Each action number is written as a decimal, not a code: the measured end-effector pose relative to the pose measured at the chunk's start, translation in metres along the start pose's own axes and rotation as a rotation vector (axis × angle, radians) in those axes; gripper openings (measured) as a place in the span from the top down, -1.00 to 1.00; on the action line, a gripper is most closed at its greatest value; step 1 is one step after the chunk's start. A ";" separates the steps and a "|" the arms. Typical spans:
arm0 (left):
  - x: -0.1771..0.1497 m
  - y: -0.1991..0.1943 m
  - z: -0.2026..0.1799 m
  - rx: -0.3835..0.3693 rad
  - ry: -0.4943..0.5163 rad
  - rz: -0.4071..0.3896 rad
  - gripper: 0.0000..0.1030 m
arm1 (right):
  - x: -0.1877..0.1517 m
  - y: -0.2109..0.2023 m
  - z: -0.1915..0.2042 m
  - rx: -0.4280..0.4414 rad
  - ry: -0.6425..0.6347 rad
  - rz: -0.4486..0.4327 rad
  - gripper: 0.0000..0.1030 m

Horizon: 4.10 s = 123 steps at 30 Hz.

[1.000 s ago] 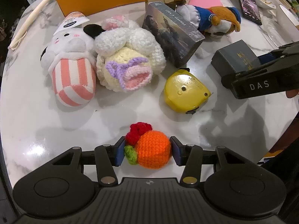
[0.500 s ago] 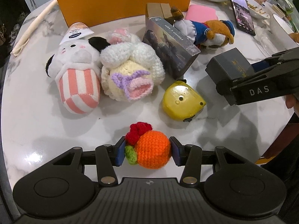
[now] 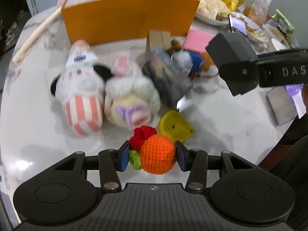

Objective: Organize objects
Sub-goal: 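Carry the crochet fruit and black box over the orange box with both grippers, then lower and open both grippers, dropping fruit and black box into the orange box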

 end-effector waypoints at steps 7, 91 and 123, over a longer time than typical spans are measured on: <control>0.050 -0.040 0.007 0.022 0.003 -0.098 -0.08 | 0.044 -0.039 -0.004 -0.024 -0.019 -0.085 -0.49; 0.241 0.106 0.089 0.349 0.001 0.166 -0.14 | 0.207 0.170 -0.007 -0.083 -0.054 0.238 -0.51; 0.239 0.015 0.084 0.257 -0.073 -0.094 -0.78 | 0.206 0.076 -0.016 -0.079 -0.085 0.001 -0.86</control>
Point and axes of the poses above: each gripper's, at about its wrist camera, not at the fingertips, and y roughly the way its jaws point, z to its left, x to its top, the point moved 3 cm from there along y, roughly the way its jaws point, and after that the axes turned 6 degrees about z, right-handed, at the moved point
